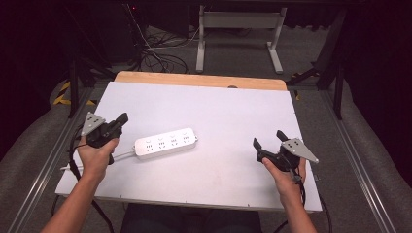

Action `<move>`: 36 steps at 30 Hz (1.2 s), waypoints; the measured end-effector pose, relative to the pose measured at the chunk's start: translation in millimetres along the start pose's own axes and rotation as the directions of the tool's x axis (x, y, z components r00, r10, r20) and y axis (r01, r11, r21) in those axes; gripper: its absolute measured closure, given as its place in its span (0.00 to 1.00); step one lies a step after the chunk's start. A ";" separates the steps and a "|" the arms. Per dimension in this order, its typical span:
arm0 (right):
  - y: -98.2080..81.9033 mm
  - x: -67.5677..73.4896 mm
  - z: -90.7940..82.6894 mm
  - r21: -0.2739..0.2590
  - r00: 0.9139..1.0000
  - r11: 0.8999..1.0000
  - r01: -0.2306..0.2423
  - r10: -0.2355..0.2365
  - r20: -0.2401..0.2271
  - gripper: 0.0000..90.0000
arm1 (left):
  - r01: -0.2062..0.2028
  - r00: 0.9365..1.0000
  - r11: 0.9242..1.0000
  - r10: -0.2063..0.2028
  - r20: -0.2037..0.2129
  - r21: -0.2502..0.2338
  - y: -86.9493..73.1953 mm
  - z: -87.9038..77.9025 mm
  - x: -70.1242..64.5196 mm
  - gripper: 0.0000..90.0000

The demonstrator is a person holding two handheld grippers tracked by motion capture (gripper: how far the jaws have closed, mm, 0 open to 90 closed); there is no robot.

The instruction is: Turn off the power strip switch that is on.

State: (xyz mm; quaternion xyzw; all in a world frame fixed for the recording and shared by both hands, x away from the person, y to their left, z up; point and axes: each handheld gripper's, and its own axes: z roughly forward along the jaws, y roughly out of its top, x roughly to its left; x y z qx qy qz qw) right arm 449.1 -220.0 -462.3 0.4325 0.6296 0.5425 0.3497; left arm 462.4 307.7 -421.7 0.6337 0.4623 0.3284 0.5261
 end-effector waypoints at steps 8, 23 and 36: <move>0.3 1.1 -2.1 -0.002 1.000 1.000 0.003 -0.003 -0.008 0.11 | 0.041 0.989 0.983 -0.065 -0.135 -0.178 -1.9 -37.9 5.7 1.00; -0.5 1.1 -2.0 -0.001 1.000 1.000 0.003 -0.004 -0.007 0.11 | 0.012 0.972 0.983 -0.055 -0.230 -0.182 -8.0 -44.3 10.1 0.96; -0.3 2.2 -3.7 -0.001 1.000 1.000 0.003 -0.003 -0.006 0.11 | -0.009 0.984 0.990 -0.017 -0.178 -0.143 -5.5 -39.4 4.5 0.22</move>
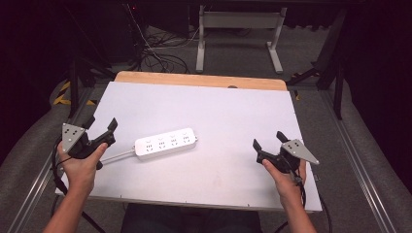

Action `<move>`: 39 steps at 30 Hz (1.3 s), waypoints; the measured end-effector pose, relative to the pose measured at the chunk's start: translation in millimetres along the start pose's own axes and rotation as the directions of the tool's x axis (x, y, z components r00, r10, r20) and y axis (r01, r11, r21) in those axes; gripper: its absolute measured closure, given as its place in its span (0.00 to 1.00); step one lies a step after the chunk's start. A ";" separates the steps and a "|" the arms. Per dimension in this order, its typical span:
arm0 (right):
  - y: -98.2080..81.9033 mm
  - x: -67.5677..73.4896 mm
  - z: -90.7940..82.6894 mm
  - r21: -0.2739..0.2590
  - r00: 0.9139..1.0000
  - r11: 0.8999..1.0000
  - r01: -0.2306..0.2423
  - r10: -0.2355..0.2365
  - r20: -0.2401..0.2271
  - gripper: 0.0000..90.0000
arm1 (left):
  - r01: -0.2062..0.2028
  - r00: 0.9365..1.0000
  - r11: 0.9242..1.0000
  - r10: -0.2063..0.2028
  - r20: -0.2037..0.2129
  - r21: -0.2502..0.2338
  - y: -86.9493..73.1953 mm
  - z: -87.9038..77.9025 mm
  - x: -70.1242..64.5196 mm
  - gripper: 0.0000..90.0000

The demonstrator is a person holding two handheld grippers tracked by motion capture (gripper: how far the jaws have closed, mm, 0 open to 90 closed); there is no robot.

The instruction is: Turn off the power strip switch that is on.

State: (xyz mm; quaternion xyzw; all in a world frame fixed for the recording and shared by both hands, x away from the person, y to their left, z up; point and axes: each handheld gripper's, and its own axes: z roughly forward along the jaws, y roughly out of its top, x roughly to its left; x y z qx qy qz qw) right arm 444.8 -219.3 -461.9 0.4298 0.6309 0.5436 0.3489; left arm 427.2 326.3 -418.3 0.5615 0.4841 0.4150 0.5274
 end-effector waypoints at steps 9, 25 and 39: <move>0.6 -1.6 -0.4 -0.005 1.000 1.000 0.002 -0.002 0.005 0.11 | -0.002 1.000 1.000 0.002 -0.010 0.009 -1.1 0.2 0.8 0.05; 1.7 -1.1 -2.3 -0.013 1.000 1.000 0.003 -0.002 0.007 0.11 | 0.005 1.000 1.000 -0.005 0.004 0.013 -1.7 -0.2 1.3 0.06; 4.1 5.6 0.8 -0.010 1.000 1.000 0.018 -0.018 -0.001 0.11 | 0.007 1.000 1.000 -0.007 0.001 0.004 -0.8 -7.5 4.9 0.07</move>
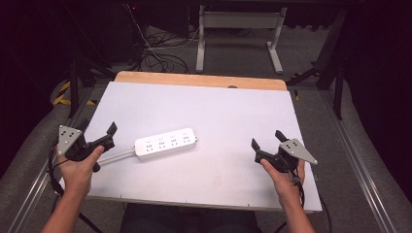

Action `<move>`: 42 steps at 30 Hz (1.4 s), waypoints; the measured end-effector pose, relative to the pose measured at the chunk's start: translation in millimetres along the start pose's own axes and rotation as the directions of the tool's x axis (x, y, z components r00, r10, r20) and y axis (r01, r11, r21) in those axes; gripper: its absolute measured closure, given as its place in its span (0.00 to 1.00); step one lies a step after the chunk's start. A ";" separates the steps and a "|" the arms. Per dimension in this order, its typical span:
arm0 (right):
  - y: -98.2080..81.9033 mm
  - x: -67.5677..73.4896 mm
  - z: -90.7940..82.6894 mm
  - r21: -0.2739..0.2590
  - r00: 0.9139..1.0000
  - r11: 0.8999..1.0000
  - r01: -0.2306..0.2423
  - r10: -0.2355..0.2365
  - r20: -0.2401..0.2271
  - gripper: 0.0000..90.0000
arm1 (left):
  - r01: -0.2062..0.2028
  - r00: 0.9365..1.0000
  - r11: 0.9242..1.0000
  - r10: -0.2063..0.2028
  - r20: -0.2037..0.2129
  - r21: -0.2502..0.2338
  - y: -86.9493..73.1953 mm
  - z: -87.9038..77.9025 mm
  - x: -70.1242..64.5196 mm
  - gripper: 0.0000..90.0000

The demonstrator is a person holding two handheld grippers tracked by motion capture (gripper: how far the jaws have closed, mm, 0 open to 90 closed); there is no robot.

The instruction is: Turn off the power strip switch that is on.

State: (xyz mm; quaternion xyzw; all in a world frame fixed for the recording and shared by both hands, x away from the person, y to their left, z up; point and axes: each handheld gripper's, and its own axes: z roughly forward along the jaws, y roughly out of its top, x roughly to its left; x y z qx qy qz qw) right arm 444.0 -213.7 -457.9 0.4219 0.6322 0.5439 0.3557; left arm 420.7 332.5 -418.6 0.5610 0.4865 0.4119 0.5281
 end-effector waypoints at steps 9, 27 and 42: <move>-0.4 -2.4 -0.2 0.001 1.000 1.000 -0.007 0.007 0.002 0.11 | -0.003 1.000 1.000 0.003 -0.003 0.010 -1.9 2.0 0.6 0.07; -1.6 -2.0 0.8 0.009 1.000 1.000 -0.007 0.007 0.001 0.11 | 0.004 1.000 1.000 -0.004 0.010 0.028 -4.5 3.9 1.1 0.07; -2.7 -2.1 2.7 0.012 1.000 1.000 -0.007 0.007 -0.004 0.11 | -0.001 1.000 0.999 0.000 0.022 0.041 -6.9 6.2 2.2 0.08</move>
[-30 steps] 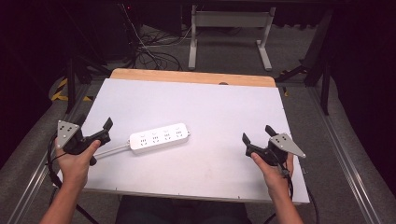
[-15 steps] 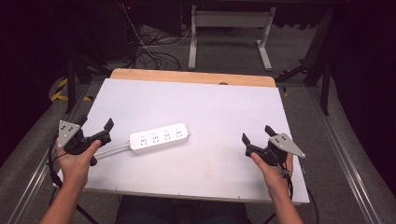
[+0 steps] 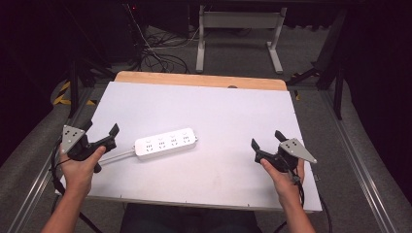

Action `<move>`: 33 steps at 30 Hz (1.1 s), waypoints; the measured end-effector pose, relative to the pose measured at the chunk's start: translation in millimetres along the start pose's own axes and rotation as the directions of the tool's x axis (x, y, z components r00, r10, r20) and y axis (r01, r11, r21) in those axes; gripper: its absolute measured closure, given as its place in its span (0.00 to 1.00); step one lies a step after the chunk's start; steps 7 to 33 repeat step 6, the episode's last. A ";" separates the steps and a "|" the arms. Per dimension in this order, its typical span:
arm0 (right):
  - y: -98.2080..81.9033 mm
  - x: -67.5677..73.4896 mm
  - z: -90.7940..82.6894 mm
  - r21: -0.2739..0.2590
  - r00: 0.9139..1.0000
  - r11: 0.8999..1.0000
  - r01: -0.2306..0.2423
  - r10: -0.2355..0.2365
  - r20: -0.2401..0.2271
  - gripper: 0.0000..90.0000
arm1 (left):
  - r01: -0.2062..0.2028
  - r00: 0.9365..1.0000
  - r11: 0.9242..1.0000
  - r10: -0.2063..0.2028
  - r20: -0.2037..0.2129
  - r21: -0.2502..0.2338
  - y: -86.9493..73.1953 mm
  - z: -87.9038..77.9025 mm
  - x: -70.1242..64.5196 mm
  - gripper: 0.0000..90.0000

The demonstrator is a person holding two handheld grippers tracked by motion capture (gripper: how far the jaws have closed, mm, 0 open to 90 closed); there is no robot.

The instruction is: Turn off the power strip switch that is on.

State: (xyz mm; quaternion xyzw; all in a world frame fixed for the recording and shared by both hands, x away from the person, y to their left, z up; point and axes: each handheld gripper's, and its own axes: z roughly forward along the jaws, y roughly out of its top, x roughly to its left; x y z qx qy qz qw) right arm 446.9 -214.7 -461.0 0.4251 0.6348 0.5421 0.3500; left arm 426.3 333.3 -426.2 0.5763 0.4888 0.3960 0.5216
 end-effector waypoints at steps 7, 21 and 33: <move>-1.2 -0.2 3.6 0.006 1.000 1.000 -0.001 0.001 -0.008 0.11 | 0.004 1.000 1.000 -0.004 -0.007 0.005 -1.2 0.8 3.0 0.08; -1.2 -0.2 3.6 0.006 1.000 1.000 -0.001 0.001 -0.008 0.11 | 0.004 1.000 1.000 -0.004 -0.007 0.005 -1.2 0.8 3.0 0.08; -1.2 -0.2 3.6 0.006 1.000 1.000 -0.001 0.001 -0.008 0.11 | 0.004 1.000 1.000 -0.004 -0.007 0.005 -1.2 0.8 3.0 0.08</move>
